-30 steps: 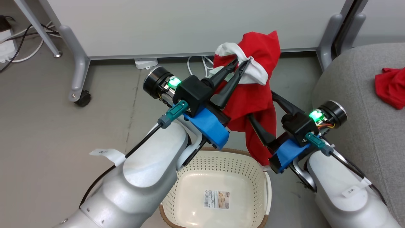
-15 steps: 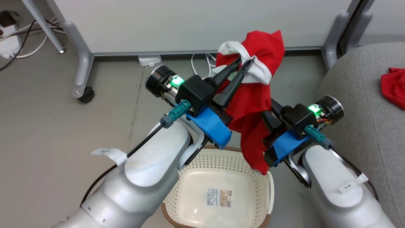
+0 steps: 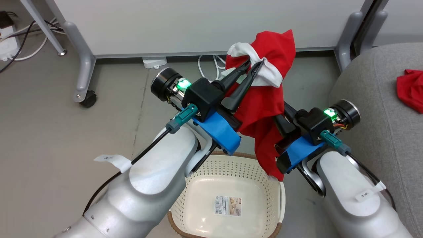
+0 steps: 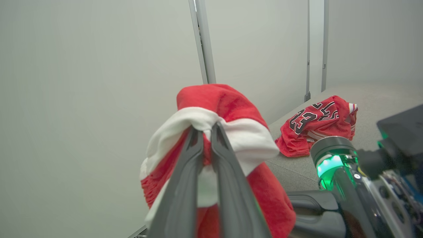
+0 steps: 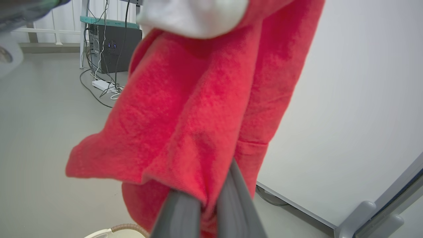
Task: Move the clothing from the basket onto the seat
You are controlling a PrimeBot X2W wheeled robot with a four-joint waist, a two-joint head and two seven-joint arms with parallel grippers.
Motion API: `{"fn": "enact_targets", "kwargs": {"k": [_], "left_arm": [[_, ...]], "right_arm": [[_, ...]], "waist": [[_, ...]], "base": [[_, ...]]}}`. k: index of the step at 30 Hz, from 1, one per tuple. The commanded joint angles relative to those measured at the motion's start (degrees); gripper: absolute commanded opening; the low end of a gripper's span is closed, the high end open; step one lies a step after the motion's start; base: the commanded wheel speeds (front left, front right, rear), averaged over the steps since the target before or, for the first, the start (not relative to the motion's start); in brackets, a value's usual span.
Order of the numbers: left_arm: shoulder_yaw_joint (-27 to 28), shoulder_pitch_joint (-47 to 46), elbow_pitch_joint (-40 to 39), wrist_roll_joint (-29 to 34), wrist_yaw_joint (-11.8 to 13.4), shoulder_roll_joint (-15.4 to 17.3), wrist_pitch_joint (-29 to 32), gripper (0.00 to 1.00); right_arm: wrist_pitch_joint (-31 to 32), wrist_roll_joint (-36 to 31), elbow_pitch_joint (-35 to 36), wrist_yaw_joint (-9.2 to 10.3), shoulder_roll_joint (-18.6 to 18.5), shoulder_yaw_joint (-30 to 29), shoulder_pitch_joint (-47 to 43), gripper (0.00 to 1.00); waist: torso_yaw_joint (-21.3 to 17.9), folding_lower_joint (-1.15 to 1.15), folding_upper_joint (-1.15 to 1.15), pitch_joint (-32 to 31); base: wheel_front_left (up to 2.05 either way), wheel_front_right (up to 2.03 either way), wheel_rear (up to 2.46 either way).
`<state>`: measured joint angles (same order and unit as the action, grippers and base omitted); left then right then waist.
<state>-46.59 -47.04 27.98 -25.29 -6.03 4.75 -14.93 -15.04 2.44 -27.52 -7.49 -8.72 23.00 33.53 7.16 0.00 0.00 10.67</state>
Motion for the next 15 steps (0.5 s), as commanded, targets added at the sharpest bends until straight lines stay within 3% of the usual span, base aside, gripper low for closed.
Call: {"fn": "enact_targets", "kwargs": {"k": [1,6,7,8,15], "left_arm": [[0.27,-0.6,-0.04,0.09,0.27,0.19,-0.26,0.0],[0.41,-0.79,0.16,0.21,0.51,0.29,-0.29,0.0],[0.4,-0.81,0.24,0.31,0.56,0.3,-0.28,0.63],[0.39,-0.83,0.29,0.43,0.74,0.32,-0.29,1.0],[0.36,-0.76,0.04,0.86,1.0,0.46,-0.32,1.0]], "right_arm": [[-0.21,0.23,0.27,-0.01,0.14,-0.19,-0.71,0.0],[-0.21,0.23,0.63,-0.01,0.17,-0.4,-0.66,0.0],[-0.21,0.24,0.69,-0.01,0.19,-0.43,-0.69,0.0],[-0.21,0.26,0.74,-0.01,0.22,-0.47,-0.74,0.0],[-0.21,0.41,1.03,-0.01,0.29,-0.69,-0.91,0.0]], "waist": [[0.0,0.0,0.0,0.05],[-0.05,0.0,0.0,0.29],[-0.06,0.0,0.0,0.3],[-0.09,0.0,0.0,0.3],[-0.24,0.0,0.0,0.39]], "base": [[0.0,0.0,0.0],[0.0,0.0,0.0],[0.0,0.0,0.0],[0.0,0.0,0.0],[0.0,0.0,0.0]]}}
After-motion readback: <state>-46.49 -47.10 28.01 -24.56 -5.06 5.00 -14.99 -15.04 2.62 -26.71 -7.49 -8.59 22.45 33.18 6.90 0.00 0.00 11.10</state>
